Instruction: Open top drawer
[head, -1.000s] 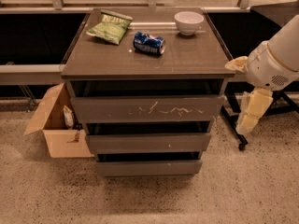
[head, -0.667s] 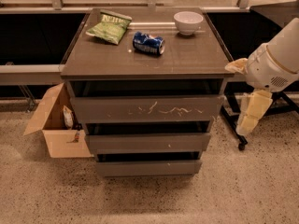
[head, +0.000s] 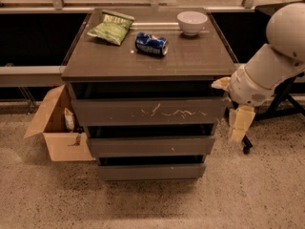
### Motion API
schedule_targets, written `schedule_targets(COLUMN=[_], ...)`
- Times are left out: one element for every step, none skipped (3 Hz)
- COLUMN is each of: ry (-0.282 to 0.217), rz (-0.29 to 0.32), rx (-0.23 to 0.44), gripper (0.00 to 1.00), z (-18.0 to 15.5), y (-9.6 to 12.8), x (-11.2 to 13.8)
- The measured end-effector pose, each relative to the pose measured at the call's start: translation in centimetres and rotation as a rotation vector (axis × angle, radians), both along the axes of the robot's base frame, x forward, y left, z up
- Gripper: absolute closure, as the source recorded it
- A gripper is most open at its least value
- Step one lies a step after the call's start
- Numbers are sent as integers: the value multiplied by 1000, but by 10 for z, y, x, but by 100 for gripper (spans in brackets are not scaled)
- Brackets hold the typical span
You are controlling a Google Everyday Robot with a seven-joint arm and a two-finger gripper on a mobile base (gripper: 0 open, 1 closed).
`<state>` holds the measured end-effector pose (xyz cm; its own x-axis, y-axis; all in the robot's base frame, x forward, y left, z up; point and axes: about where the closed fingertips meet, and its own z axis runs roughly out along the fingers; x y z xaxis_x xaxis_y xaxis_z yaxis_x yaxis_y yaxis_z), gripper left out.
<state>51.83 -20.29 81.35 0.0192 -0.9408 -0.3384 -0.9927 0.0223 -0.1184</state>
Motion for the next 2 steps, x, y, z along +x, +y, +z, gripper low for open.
schedule_targets(ry=[26, 38], rz=[54, 80], rx=[-7, 3], gripper=[0, 0], z=[-40, -75], y=[5, 8], x=[14, 33])
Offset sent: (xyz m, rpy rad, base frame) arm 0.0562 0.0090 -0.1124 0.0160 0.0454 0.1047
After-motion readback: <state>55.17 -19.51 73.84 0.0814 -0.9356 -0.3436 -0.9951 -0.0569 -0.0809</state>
